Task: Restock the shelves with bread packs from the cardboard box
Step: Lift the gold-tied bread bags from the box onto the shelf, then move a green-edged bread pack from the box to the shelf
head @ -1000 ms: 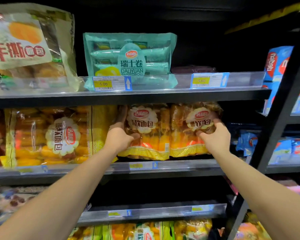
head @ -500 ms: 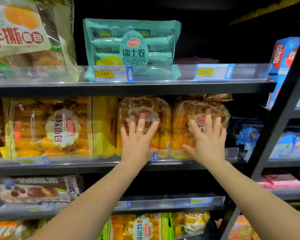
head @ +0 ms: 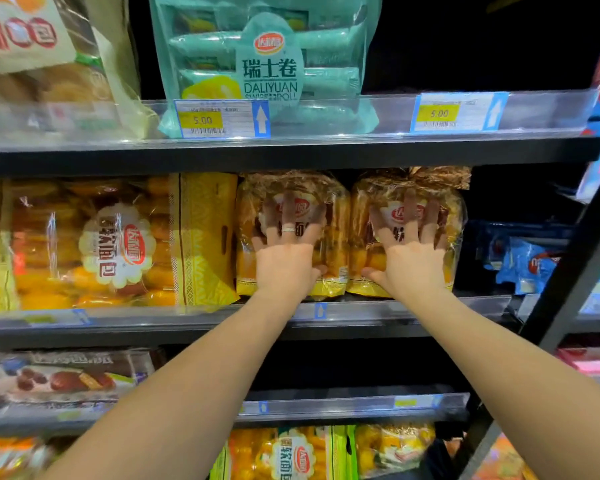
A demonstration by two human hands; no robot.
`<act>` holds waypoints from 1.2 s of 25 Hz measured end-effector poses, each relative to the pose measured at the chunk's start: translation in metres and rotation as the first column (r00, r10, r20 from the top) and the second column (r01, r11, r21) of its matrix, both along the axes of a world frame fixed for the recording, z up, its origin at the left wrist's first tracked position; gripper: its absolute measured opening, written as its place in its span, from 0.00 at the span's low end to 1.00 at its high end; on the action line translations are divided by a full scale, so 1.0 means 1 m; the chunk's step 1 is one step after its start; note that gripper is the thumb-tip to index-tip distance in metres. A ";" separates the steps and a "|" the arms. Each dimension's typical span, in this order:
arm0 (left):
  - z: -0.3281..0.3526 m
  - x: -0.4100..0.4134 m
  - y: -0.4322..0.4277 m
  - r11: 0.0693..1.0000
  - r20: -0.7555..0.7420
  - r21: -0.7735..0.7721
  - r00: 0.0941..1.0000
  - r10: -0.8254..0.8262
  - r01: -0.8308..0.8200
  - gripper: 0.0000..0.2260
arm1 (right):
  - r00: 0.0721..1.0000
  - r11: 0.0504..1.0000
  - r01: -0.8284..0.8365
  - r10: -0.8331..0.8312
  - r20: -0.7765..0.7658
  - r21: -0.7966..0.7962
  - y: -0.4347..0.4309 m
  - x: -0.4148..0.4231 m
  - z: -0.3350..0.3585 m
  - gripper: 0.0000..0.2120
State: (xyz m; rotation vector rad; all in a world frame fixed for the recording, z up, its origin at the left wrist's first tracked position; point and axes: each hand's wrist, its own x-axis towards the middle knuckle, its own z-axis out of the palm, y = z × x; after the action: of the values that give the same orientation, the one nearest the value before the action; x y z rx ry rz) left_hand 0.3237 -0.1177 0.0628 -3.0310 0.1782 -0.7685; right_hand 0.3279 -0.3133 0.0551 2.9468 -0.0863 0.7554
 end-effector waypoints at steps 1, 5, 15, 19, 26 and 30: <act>0.001 -0.003 0.000 1.000 -0.005 0.002 1.000 0.002 -0.002 0.35 | 1.000 1.000 0.001 -0.001 -0.018 -0.004 0.000 -0.003 0.002 0.49; 0.013 -0.022 0.003 1.000 -0.131 0.001 0.991 0.006 -0.006 0.32 | 0.983 0.999 -0.036 0.031 -0.182 -0.021 -0.005 -0.028 0.022 0.41; -0.013 -0.136 0.023 0.967 0.036 -0.165 0.981 -0.190 0.194 0.34 | 0.963 0.948 -0.266 0.269 0.009 0.173 0.000 -0.155 0.001 0.34; -0.096 -0.219 0.037 0.934 -0.056 -0.256 0.961 -0.270 0.248 0.32 | 0.937 0.921 -0.283 0.325 -0.126 0.269 0.004 -0.220 -0.082 0.34; -0.241 -0.298 0.069 0.923 -0.495 -0.384 0.844 -0.205 0.000 0.34 | 0.794 0.919 -0.068 0.285 -0.537 0.387 0.008 -0.306 -0.223 0.38; -0.288 -0.308 0.075 0.882 -0.664 -0.434 0.727 -0.174 -0.185 0.35 | 0.685 0.896 0.128 0.230 -0.691 0.425 -0.007 -0.316 -0.275 0.39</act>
State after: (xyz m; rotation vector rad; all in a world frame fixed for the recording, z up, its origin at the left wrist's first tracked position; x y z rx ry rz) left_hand 0.0161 -0.0425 -0.2252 -3.6199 -0.0373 0.4665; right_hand 0.0119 -0.3202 -0.2200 3.4326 -0.1201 -0.5908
